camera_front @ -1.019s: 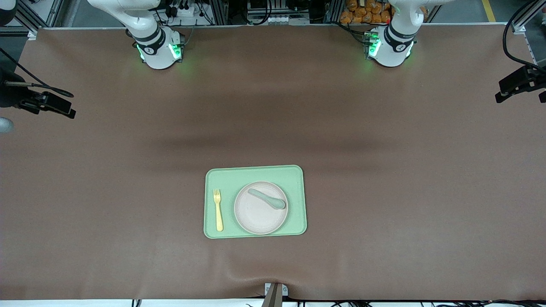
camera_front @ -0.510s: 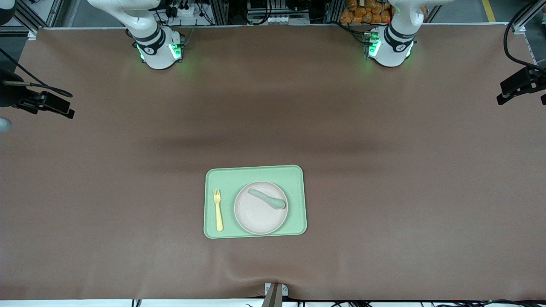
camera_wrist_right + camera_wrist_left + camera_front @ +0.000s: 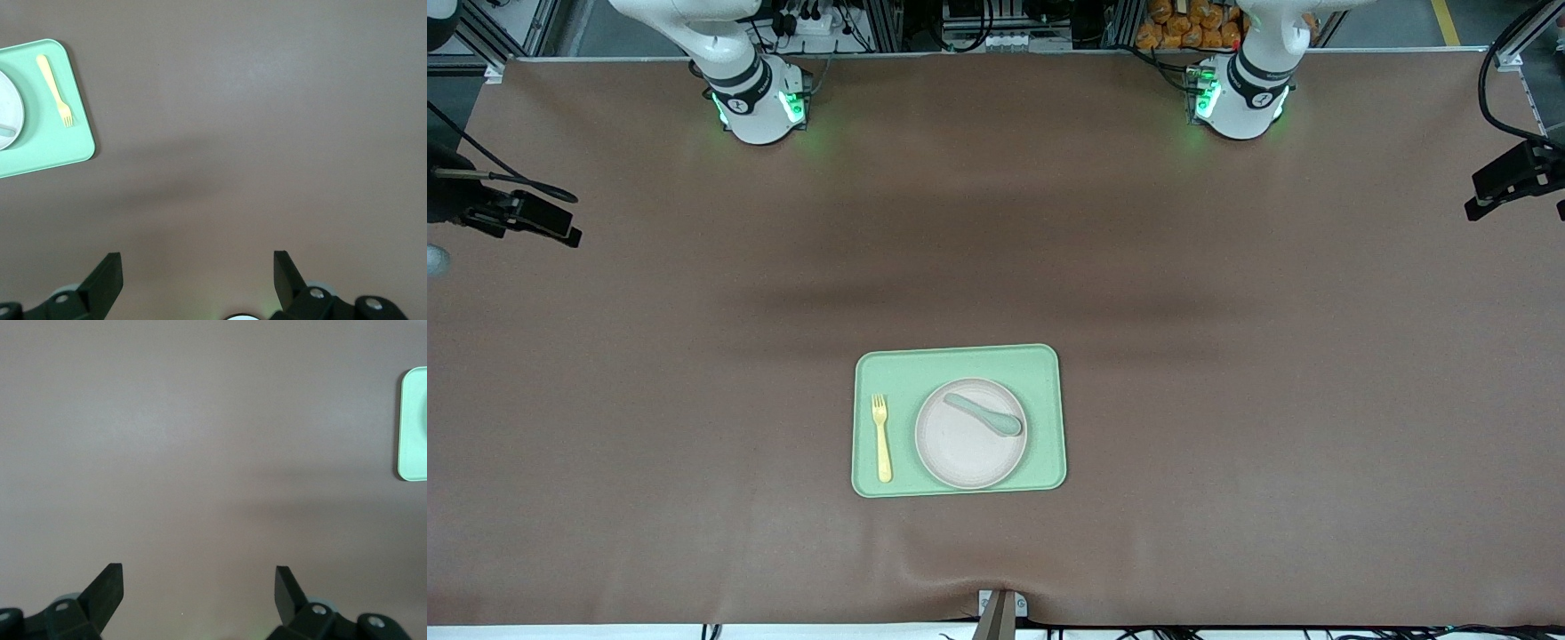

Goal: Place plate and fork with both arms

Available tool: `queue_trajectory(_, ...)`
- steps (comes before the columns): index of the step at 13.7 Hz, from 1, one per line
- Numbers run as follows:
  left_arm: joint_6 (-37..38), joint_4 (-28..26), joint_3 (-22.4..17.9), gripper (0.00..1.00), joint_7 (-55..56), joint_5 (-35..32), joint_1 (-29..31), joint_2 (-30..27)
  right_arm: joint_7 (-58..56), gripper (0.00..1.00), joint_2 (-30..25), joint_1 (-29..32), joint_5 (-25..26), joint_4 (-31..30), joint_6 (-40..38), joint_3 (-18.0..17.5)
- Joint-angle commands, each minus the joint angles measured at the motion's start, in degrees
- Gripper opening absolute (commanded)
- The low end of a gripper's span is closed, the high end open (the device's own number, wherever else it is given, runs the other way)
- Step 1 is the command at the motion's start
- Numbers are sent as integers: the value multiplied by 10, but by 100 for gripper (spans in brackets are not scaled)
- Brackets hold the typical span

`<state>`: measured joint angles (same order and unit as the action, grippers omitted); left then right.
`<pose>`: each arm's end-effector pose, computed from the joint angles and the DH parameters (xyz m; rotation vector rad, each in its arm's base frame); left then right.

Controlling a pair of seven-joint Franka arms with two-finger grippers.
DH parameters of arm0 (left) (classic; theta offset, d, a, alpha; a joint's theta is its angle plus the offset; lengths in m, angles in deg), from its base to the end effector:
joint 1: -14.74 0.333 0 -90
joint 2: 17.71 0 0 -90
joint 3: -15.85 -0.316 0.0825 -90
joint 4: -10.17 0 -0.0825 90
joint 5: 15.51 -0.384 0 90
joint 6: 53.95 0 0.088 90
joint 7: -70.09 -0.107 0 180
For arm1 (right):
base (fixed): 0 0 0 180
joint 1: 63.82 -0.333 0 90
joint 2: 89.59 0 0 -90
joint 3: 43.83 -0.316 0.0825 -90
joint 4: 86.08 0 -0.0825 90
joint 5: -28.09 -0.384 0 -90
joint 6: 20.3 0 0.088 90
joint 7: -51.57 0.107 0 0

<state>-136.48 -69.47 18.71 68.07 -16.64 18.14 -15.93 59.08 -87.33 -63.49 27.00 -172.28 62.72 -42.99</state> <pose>0.5497 0.0080 0.6799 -3.1228 0.0360 -0.0297 0.5539 -0.0089 0.6235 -3.1161 0.2343 0.1498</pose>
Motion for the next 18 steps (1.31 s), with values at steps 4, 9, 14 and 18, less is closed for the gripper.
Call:
queue_trajectory(4, -5, 0, 2, 100, -7, -17, 4, -3, -3, 100, 8, 1, 9, 16, -1, -3)
queue_trajectory(9, -9, 0, 1, 100, -7, -17, 4, -3, -3, 100, 9, 3, 6, 16, -1, -3)
queue_trajectory(14, -7, 0, 4, 100, 3, -13, 3, -3, -3, 100, 9, 4, 7, 16, -2, -2)
queue_trajectory(18, 0, -1, 6, 100, 26, -5, 1, -5, -3, 100, 9, 4, 7, 16, -1, -2)
